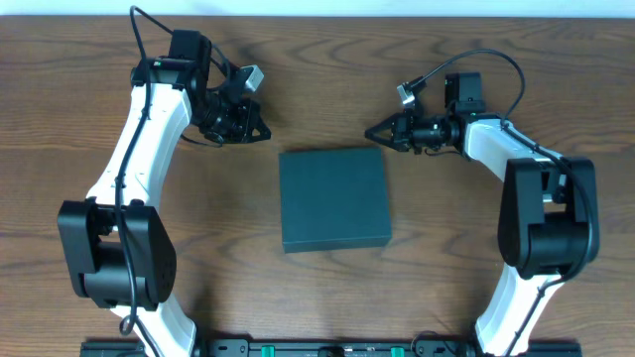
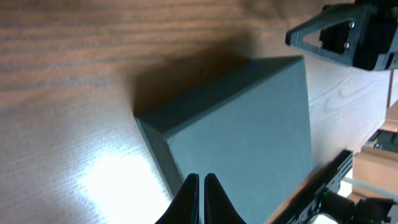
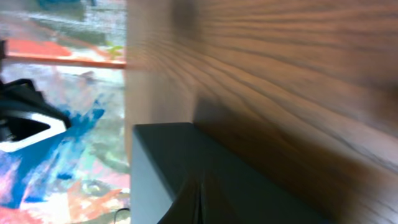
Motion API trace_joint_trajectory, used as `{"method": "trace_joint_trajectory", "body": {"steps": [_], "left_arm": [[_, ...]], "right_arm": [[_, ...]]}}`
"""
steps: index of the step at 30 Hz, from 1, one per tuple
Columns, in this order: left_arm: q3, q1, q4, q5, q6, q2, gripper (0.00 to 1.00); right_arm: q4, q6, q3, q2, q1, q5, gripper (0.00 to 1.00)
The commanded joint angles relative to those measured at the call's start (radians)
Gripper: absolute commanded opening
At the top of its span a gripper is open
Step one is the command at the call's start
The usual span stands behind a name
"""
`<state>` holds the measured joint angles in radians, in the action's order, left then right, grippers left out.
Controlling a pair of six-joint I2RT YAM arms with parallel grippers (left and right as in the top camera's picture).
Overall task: Pack container
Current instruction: 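Release the lid and pull both grippers outward from the box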
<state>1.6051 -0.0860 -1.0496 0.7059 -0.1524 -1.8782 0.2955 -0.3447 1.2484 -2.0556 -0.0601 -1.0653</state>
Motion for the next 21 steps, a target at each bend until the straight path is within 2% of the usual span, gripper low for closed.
{"method": "trace_joint_trajectory", "body": {"steps": [1,12,21], "left_arm": [[0.016,0.003,-0.027,-0.012,-0.027,0.059,0.06],[0.016,0.003,-0.122,-0.062,-0.027,0.331,0.06],[0.016,0.003,-0.222,-0.063,-0.027,0.594,0.06]], "right_arm": [[0.055,0.068,0.012,0.092,0.009,0.114,0.02],[0.340,0.191,0.012,0.466,0.009,0.375,0.02],[0.538,0.212,0.012,0.781,0.008,0.389,0.02]]}}
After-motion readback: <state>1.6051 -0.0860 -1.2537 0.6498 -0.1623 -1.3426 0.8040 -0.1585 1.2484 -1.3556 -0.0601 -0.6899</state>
